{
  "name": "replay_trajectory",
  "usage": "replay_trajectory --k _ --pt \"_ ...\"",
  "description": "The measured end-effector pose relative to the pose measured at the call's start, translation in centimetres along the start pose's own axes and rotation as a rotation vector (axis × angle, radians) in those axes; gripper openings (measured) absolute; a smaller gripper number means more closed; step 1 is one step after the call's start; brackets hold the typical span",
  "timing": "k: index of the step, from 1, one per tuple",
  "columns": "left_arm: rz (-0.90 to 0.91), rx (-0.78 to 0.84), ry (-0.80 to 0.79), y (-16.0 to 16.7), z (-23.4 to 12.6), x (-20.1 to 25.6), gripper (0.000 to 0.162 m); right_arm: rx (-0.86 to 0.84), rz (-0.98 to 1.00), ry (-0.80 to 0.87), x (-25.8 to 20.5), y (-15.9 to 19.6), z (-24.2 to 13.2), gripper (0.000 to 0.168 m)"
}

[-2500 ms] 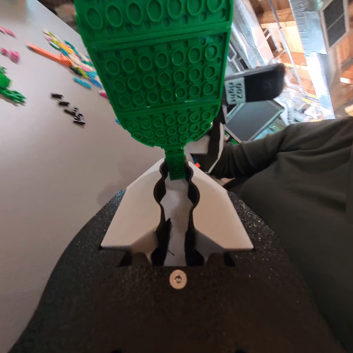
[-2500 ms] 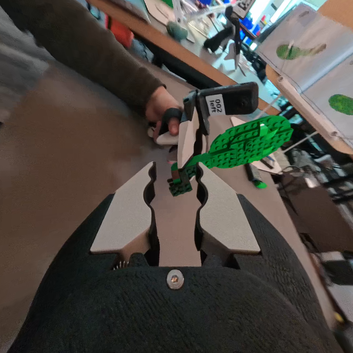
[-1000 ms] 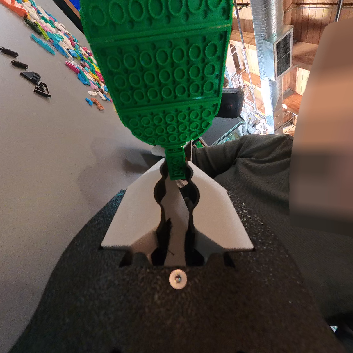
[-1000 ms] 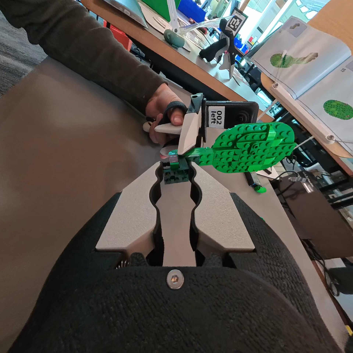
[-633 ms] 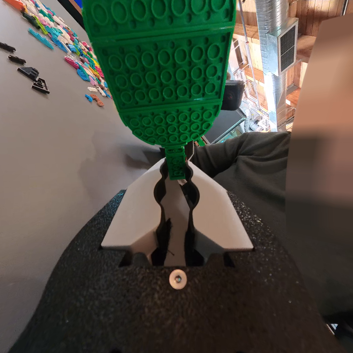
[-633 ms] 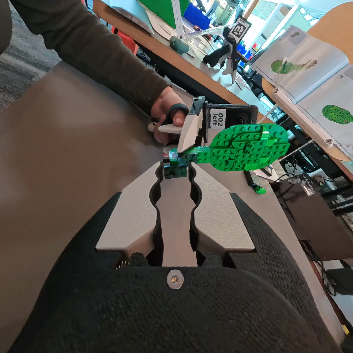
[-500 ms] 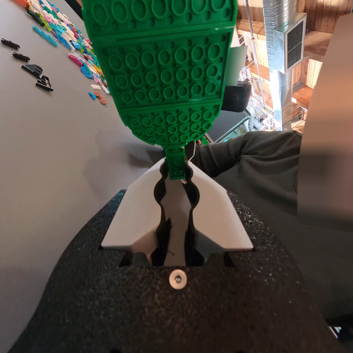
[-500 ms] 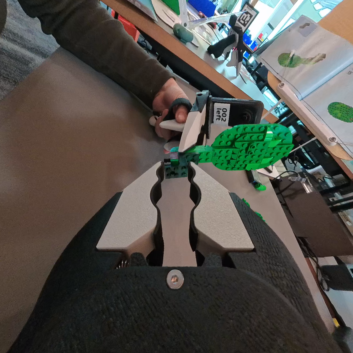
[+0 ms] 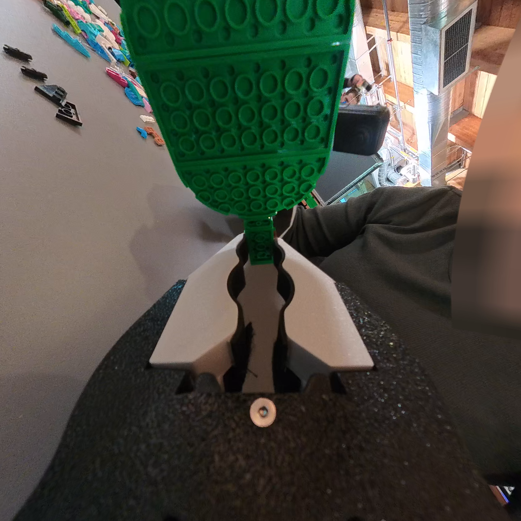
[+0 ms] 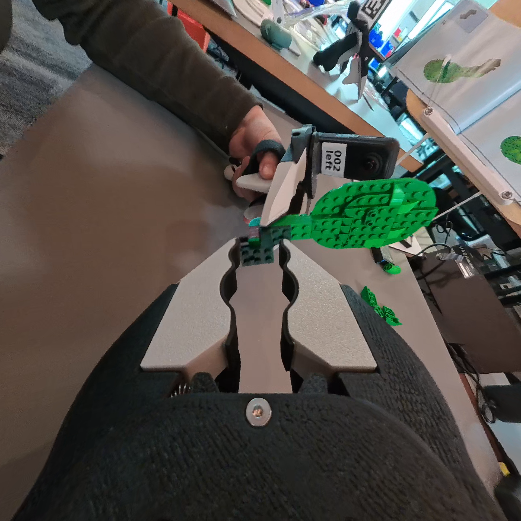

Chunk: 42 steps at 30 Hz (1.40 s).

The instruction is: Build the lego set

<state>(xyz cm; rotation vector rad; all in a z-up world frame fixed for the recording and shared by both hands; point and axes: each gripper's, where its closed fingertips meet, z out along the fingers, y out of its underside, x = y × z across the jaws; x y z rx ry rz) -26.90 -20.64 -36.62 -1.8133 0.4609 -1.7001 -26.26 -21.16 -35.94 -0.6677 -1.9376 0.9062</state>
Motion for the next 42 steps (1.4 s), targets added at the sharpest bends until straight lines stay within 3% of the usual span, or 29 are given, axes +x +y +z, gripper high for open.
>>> replay_trajectory --k 9,16,21,25,42 --pt "0.009 -0.043 -0.028 0.7 0.4 -0.3 0.015 -0.031 0.028 -0.053 -0.8 0.3 0.1 0.032" --pt "0.011 -0.060 -0.022 0.9 0.5 -0.3 0.015 -0.047 -0.015 -0.054 -1.1 0.5 0.3 0.016" --pt "0.020 -0.092 -0.027 1.4 0.7 -0.3 0.015 -0.064 -0.010 -0.068 -1.4 0.7 0.6 0.024" --pt "0.007 -0.063 -0.026 1.0 0.5 -0.3 0.014 -0.068 -0.004 -0.061 -1.3 0.7 0.7 0.016" --pt "0.005 0.055 -0.016 -0.8 -0.5 -0.2 0.014 -0.103 -0.098 0.081 0.3 0.3 1.1 0.014"
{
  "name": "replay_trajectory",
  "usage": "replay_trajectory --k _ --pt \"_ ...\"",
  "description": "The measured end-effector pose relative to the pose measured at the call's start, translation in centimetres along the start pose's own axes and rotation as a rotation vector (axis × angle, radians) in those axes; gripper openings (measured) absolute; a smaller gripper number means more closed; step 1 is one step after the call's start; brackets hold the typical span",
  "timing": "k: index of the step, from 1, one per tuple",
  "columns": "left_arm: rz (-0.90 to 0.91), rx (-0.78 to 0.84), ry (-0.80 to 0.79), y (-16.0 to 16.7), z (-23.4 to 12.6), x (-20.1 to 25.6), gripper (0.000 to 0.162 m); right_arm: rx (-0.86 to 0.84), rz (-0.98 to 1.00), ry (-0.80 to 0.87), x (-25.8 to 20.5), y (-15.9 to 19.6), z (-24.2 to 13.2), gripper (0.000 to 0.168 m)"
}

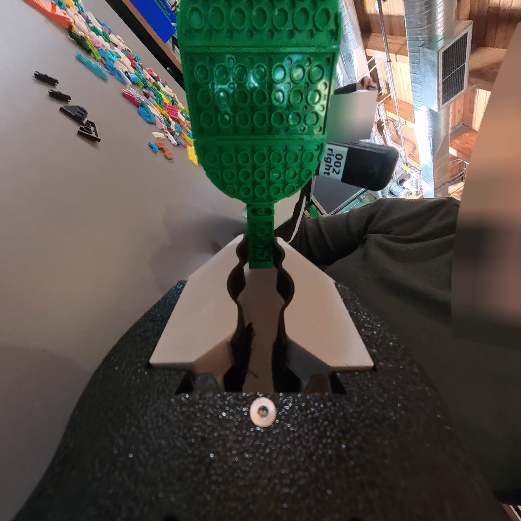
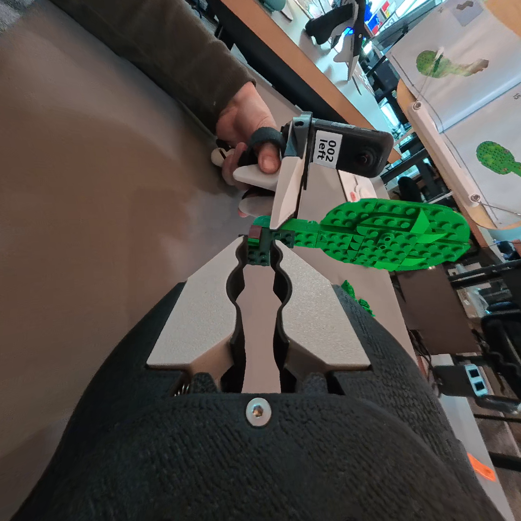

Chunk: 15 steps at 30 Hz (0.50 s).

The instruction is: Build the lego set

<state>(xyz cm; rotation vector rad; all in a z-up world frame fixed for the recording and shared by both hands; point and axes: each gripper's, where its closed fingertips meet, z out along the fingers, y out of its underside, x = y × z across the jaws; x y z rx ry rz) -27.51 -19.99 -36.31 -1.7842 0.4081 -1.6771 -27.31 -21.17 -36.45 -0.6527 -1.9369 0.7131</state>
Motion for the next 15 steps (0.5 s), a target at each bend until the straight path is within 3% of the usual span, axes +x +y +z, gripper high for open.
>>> replay_trajectory --k 15 --pt "-0.001 0.065 0.004 -0.90 -0.28 -0.03 0.016 0.027 0.002 0.033 0.56 -0.05 0.03 0.014"
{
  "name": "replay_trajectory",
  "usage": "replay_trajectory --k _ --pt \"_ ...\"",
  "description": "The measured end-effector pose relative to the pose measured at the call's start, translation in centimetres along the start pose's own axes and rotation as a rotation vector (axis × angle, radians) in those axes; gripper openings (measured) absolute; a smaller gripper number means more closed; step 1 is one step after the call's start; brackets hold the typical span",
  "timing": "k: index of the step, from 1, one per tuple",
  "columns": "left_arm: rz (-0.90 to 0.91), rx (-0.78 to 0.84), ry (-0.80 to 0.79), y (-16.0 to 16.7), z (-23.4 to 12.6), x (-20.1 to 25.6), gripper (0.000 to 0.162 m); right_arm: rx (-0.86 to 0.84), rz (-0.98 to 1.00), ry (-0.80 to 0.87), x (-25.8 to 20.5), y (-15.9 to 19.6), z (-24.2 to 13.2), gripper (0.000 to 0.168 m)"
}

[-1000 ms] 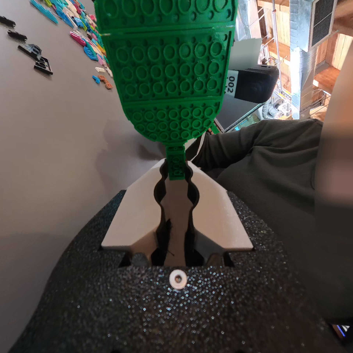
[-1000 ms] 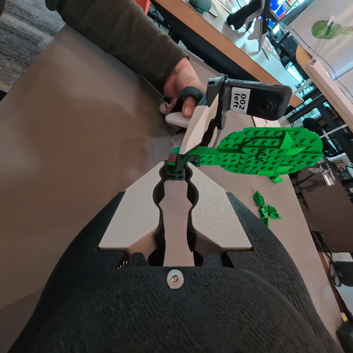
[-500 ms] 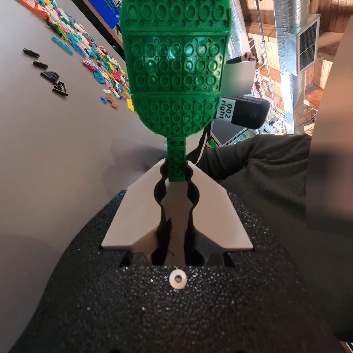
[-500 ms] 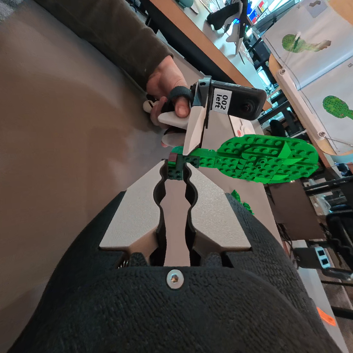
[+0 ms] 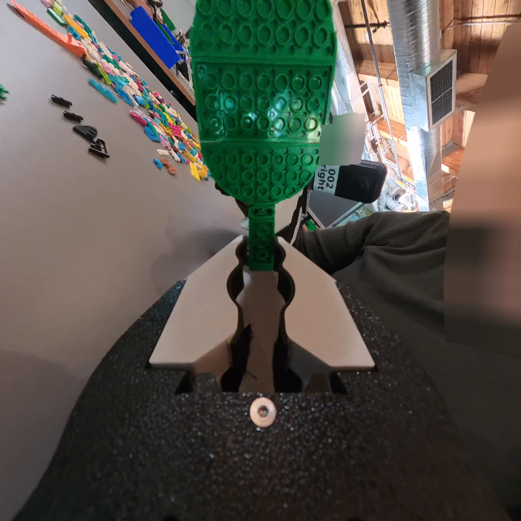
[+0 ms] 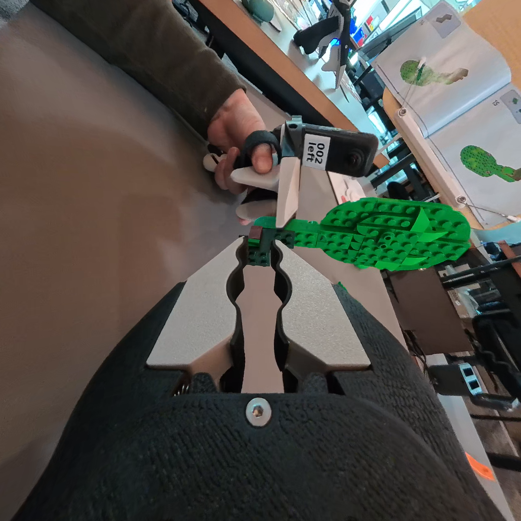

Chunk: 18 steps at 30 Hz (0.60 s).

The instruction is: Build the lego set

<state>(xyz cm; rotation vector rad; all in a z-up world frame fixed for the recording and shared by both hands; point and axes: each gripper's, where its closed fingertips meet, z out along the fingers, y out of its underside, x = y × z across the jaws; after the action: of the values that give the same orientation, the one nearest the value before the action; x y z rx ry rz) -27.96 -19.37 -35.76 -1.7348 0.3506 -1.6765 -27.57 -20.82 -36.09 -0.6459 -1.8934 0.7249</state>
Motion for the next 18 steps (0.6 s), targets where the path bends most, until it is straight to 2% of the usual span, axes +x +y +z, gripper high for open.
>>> replay_trajectory --k 4,9,14,18 --pt "-0.028 0.060 0.028 -0.9 -0.6 0.2 0.020 0.037 0.027 0.002 0.2 0.0 0.0 0.014" --pt "0.002 0.008 -0.005 -0.2 -0.1 -0.1 0.015 0.069 0.073 -0.012 0.2 0.2 -0.2 0.015" --pt "0.055 0.060 -0.098 -0.9 -0.3 -1.0 0.015 0.004 0.077 0.044 1.0 1.2 0.3 0.015" --pt "0.065 0.095 -0.103 -1.5 -0.5 -1.0 0.015 -0.024 0.061 0.080 1.4 1.1 0.5 0.014"
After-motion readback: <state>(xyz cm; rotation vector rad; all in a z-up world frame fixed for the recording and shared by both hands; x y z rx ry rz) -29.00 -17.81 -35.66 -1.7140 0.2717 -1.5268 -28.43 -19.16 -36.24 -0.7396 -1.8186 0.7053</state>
